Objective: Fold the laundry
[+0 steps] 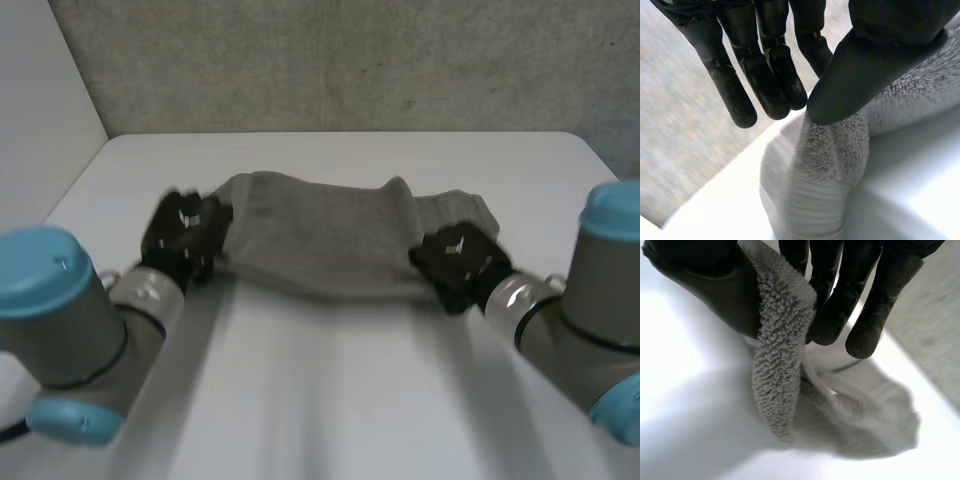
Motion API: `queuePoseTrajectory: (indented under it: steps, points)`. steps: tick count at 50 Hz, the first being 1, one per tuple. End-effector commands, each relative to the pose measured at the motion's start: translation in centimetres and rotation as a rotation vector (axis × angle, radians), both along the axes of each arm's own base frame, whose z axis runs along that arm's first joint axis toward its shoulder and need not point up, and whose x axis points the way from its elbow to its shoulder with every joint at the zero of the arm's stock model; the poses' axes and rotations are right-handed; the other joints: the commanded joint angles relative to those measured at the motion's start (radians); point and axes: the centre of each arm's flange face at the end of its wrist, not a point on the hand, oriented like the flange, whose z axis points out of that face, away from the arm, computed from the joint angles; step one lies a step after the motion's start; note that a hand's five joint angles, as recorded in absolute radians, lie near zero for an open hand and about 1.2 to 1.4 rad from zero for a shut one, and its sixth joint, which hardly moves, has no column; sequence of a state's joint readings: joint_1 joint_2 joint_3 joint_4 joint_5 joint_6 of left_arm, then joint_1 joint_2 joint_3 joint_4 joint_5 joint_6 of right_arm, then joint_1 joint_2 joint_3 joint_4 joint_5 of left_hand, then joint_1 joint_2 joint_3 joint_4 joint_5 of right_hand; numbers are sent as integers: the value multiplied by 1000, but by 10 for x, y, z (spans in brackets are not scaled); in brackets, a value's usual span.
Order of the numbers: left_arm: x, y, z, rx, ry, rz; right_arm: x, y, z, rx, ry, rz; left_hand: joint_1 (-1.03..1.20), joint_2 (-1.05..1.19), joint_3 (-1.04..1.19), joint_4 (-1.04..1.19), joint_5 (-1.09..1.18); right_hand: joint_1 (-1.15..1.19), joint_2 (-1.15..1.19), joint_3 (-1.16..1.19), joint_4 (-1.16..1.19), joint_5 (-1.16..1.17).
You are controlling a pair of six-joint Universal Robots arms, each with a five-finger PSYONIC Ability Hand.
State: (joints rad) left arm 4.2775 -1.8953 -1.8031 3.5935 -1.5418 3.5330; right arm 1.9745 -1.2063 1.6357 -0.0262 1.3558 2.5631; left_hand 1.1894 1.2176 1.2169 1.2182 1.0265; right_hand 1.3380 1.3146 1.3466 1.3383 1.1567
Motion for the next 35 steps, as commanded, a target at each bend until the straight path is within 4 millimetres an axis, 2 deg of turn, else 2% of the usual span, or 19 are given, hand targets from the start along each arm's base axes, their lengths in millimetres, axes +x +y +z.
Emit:
queuePoseTrajectory:
  steps: [1,3,4,5,6,8,9,11,17,21,22,24,27,29,35]
  points:
    - [7,17,-32,89,-40,-5,1,7,-31,73,31,5,207,179,179,178,195,58,82,50,58,65]
    - [7,17,-30,83,-38,-5,-1,8,-26,63,25,-2,207,179,179,178,195,-119,-95,-127,-119,-112]
    - [7,17,-30,83,-38,-5,-1,8,-26,63,25,-2,207,179,179,178,195,-120,-96,-128,-120,-113]
    - [7,16,-26,71,-32,-5,-3,9,-19,47,16,-6,207,179,179,178,195,-335,-311,-343,-335,-328]
    - [7,16,-20,56,-23,-5,-3,9,-19,47,15,-6,207,179,179,178,195,-337,-314,-346,-337,-330]
    - [7,15,-15,40,-16,-4,-6,14,-8,24,-6,-11,207,179,179,178,195,-767,-743,-775,-767,-760]
    - [7,14,-11,29,-9,-2,-6,14,-8,24,-6,-11,207,179,179,178,195,-769,-745,-777,-769,-762]
    - [7,14,-9,22,-6,-1,-7,17,-1,15,-45,-22,207,179,179,178,195,-956,-932,-964,-956,-949]
    - [13,10,-8,22,-4,18,-10,15,11,10,-128,-52,207,179,179,178,195,-1024,-1001,-1033,-1024,-1017]
    - [14,12,-10,30,-7,21,-22,2,35,-51,-169,-96,207,179,179,178,195,-1018,-995,-1027,-1018,-1011]
    - [15,12,-11,33,-9,21,-22,2,35,-51,-169,-96,207,179,179,178,195,-1018,-995,-1027,-1018,-1011]
    - [15,13,-12,36,-10,21,-22,-6,52,-100,-188,-73,207,179,179,178,195,-1009,-986,-1018,-1010,-1003]
    - [15,13,-12,37,-10,21,-18,-9,64,-108,-161,-11,207,179,179,178,195,-1006,-983,-1015,-1007,-1000]
    - [15,13,-12,37,-10,21,-16,-9,64,-86,-125,17,207,179,179,178,195,-1003,-980,-1012,-1004,-997]
    - [14,13,-11,34,-9,20,-16,-11,45,44,26,38,207,179,179,178,195,-951,-928,-959,-951,-944]
